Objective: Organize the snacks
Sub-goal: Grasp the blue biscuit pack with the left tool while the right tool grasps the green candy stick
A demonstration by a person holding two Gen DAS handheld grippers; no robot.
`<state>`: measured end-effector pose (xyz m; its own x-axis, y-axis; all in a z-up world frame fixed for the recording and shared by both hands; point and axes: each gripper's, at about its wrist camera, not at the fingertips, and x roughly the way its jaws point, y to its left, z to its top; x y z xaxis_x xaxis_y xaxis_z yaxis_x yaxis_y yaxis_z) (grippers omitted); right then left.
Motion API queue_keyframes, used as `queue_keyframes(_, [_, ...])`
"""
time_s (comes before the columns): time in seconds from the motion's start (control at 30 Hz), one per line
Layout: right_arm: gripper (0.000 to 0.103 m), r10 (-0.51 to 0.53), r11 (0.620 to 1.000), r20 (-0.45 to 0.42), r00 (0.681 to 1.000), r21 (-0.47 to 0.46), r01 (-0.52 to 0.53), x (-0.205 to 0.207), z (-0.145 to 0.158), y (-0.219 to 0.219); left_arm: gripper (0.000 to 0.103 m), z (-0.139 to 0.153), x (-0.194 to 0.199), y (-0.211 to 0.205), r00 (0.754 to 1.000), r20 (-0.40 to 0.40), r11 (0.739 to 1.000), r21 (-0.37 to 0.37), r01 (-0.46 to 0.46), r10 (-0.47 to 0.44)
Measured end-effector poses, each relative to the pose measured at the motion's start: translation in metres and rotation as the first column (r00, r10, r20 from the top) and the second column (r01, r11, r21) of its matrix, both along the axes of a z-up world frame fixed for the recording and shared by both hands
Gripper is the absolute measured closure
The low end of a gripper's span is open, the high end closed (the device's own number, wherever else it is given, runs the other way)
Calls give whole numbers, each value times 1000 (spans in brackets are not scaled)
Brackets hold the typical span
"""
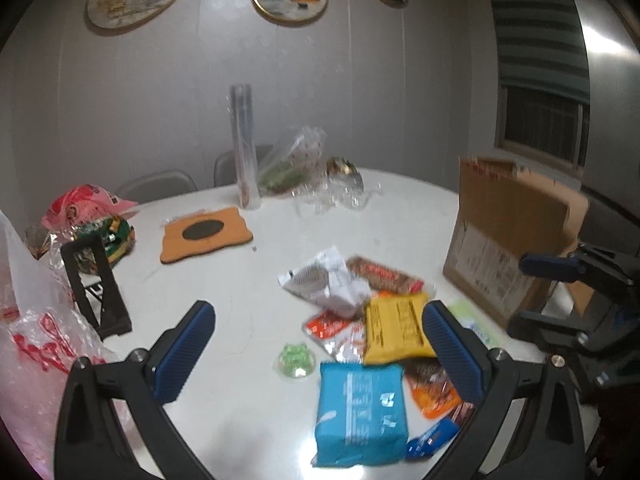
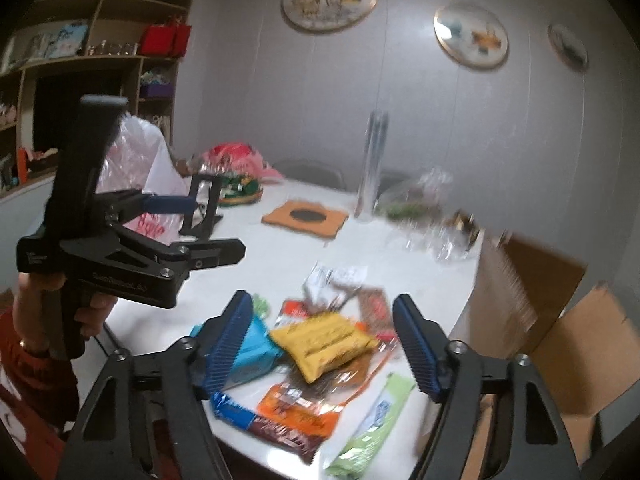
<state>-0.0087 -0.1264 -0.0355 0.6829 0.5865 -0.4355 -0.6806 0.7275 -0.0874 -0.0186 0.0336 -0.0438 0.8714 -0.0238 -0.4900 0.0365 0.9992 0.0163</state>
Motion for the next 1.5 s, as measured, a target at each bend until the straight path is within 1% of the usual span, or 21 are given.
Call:
queue_keyframes(0.03, [46,-7,1000,-34,999,3,7,3,-8,1,1,-7,1,-1,1000,-20,1000,3,6,-6])
queue_keyframes(0.1, [51,-35,999,-92,995,3,36,9,-25,-1,1,-18,4,-2,998,-55,1000,2,16,-16])
queue_keyframes(0.17, [53,-80,997,-134,988,-8,80,15,-40,-4,1,-30,7,-5,995,-91,1000,-9,27,-28])
queue_keyframes(0.23, [55,-136,991,-161,978,-28,133,19,-57,-7,1,-41,11,-8,991,-124,999,-26,42,-45])
queue_keyframes(0.33, [61,-197,980,-185,963,-42,192,25,-74,-15,1,-56,14,-12,986,-156,998,-39,49,-55])
queue_keyframes(0.4, [61,-220,976,-200,955,-46,215,29,-82,-20,1,-63,17,-14,984,-171,998,-42,45,-51])
queue_keyframes(0.57, [62,-255,967,-217,942,-44,252,31,-93,-26,2,-74,20,-14,978,-202,998,-56,39,-49])
queue_keyframes(0.67, [62,-290,957,-220,932,-46,287,32,-101,-28,10,-79,22,-13,974,-220,997,-66,39,-53])
queue_keyframes(0.73, [62,-313,950,-221,924,-55,308,34,-108,-29,17,-82,24,-13,971,-231,996,-74,42,-58])
queue_keyframes(0.8, [62,-327,945,-225,918,-57,322,36,-111,-29,22,-84,25,-12,969,-239,996,-80,50,-68])
queue_keyframes(0.87, [62,-341,940,-222,913,-59,337,38,-113,-29,24,-85,25,-13,968,-241,995,-82,58,-77])
queue_keyframes(0.97, [64,-357,934,-211,910,-74,350,40,-115,-29,30,-84,24,-13,965,-241,993,-92,78,-98])
queue_keyframes(1.07, [66,-367,930,-222,904,-76,359,42,-116,-34,34,-83,23,-11,965,-239,992,-95,86,-106])
queue_keyframes(1.13, [66,-374,928,-224,900,-79,365,42,-116,-38,39,-83,21,-8,965,-240,992,-96,86,-107])
queue_keyframes(1.27, [66,-387,922,-219,896,-91,376,40,-115,-42,39,-83,21,-4,963,-242,990,-104,97,-120])
queue_keyframes(1.37, [66,-372,928,-243,896,-83,363,42,-117,-40,39,-86,24,-5,960,-249,990,-96,106,-127])
queue_keyframes(1.5, [66,-391,920,-222,893,-90,381,48,-119,-35,39,-88,26,-5,959,-249,989,-100,113,-134])
